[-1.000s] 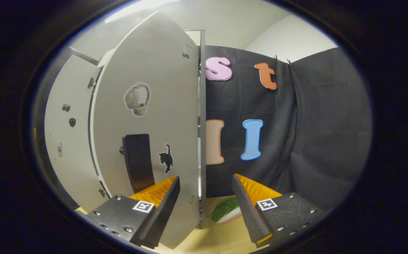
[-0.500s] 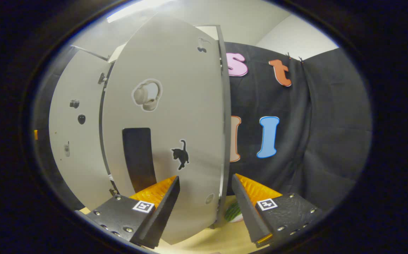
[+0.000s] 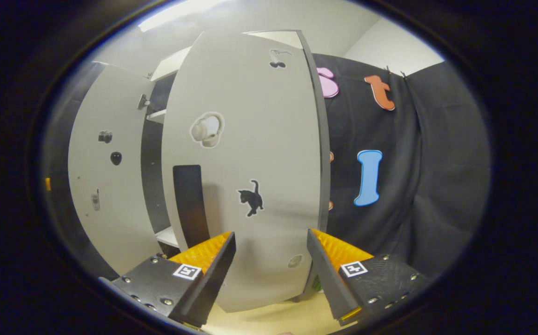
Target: Grasp the bottle in the cabinet with the left hand and place it on the coaster, then close the right door with the right hand and the left door with the left hand.
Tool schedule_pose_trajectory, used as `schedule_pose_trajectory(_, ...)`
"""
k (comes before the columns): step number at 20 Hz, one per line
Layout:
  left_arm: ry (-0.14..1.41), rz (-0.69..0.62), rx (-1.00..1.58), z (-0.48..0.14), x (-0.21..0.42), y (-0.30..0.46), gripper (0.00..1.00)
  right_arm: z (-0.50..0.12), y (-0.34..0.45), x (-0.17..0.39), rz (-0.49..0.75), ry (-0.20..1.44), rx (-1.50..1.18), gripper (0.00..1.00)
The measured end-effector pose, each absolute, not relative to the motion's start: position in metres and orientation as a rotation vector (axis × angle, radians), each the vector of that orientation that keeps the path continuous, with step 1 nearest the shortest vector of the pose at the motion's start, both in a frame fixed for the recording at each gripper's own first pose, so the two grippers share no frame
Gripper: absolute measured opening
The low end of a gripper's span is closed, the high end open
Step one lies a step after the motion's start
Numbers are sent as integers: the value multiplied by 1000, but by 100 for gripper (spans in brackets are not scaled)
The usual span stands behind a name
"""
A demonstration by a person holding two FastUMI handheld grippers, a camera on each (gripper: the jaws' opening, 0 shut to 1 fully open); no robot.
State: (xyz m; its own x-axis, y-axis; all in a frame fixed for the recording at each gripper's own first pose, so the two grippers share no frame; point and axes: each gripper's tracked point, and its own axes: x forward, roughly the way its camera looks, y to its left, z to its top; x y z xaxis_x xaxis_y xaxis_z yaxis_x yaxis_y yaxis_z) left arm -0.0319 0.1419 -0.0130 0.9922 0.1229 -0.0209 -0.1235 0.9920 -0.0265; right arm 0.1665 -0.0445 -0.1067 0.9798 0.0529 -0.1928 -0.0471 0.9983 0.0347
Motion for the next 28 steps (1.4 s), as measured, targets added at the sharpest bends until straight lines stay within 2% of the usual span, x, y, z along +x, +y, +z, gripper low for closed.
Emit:
schedule_pose_trajectory(1, 25, 133, -27, -16, -34, 148, 98, -106, -43, 165, 55, 194, 32, 94)
schedule_pose_trajectory(2, 26, 142, -30, -18, -36, 153, 98, -106, -41, 164, 60, 193, 32, 91)
schedule_pose_trajectory(4, 32, 140, -47, -24, -35, 162, 98, -106, -41, 158, 58, 189, 31, 94)
schedule_pose_trajectory(6, 45, 146, -66, -33, -32, 175, 97, -104, -39, 150, 54, 190, 37, 91)
schedule_pose_trajectory(7, 54, 142, -76, -39, -29, 180, 99, -102, -38, 145, 56, 188, 43, 94)
schedule_pose_trajectory(10, 74, 119, -89, -51, -22, 195, 96, -93, -36, 132, 65, 178, 58, 94)
schedule_pose_trajectory(11, 74, 113, -87, -54, -18, 202, 96, -90, -36, 126, 65, 175, 58, 91)
schedule_pose_trajectory(12, 75, 106, -86, -55, -13, 208, 93, -89, -36, 118, 66, 174, 58, 91)
schedule_pose_trajectory(14, 84, 90, -84, -60, 0, 215, 100, -84, -35, 98, 73, 166, 60, 94)
schedule_pose_trajectory(15, 86, 81, -83, -63, 8, 217, 93, -83, -36, 90, 77, 164, 61, 96)
schedule_pose_trajectory(16, 89, 76, -79, -64, 16, 219, 93, -82, -37, 79, 79, 165, 59, 96)
schedule_pose_trajectory(17, 85, 72, -76, -65, 25, 221, 93, -80, -39, 67, 76, 162, 57, 91)
schedule_pose_trajectory(22, 108, 36, -91, -70, 70, 219, 94, -67, -58, 8, 68, 133, 56, 91)
schedule_pose_trajectory(23, 106, 38, -92, -68, 80, 219, 93, -64, -63, -3, 64, 125, 53, 94)
schedule_pose_trajectory(25, 97, 43, -95, -63, 99, 217, 93, -59, -77, -22, 47, 108, 29, 91)
schedule_pose_trajectory(26, 107, 48, -106, -64, 105, 215, 93, -58, -86, -33, 31, 103, 18, 93)
schedule_pose_trajectory(28, 148, 40, -153, -68, 111, 201, 96, -55, -101, -50, 1, 104, 31, 94)
